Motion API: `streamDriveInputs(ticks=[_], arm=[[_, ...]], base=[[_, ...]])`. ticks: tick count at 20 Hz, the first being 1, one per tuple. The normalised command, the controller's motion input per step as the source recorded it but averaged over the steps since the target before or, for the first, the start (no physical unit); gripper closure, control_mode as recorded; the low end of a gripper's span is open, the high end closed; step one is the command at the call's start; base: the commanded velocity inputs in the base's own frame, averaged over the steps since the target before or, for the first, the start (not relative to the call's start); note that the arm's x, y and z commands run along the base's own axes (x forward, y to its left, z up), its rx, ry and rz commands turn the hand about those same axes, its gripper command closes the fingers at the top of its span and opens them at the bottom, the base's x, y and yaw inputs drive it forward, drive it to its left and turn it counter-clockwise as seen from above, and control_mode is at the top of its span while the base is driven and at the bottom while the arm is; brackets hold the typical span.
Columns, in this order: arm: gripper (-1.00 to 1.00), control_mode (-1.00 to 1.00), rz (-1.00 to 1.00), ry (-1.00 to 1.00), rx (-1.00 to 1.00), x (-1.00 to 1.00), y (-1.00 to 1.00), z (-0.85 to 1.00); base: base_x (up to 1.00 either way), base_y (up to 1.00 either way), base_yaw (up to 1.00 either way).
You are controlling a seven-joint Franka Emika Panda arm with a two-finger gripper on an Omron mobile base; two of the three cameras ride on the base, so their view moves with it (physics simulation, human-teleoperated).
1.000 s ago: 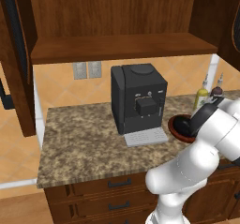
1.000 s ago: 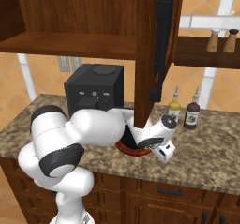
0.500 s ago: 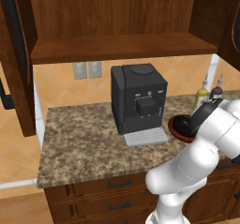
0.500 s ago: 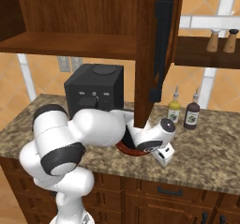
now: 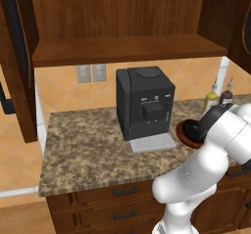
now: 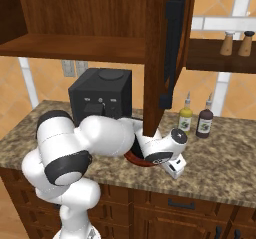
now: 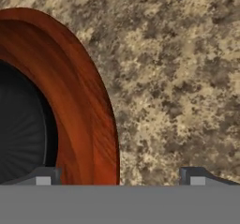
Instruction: Pick up the bowls on the counter and stack them on top of one another in the open cabinet. Place the smaller bowl on top of the larger bowl.
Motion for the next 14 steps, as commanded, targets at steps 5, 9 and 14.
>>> streamDriveInputs(ticks=[5,9,14], arm=[[1.0,-1.0,0.0,0.0,0.0,0.0,0.0,0.0],[1.0,-1.0,0.0,0.0,0.0,0.0,0.0,0.0],[1.0,-1.0,0.02,0.07,-0.03,-0.01,0.05,0.02]], base=[[0.0,0.0,0.0],[0.0,0.0,0.0],[0.0,0.0,0.0]])
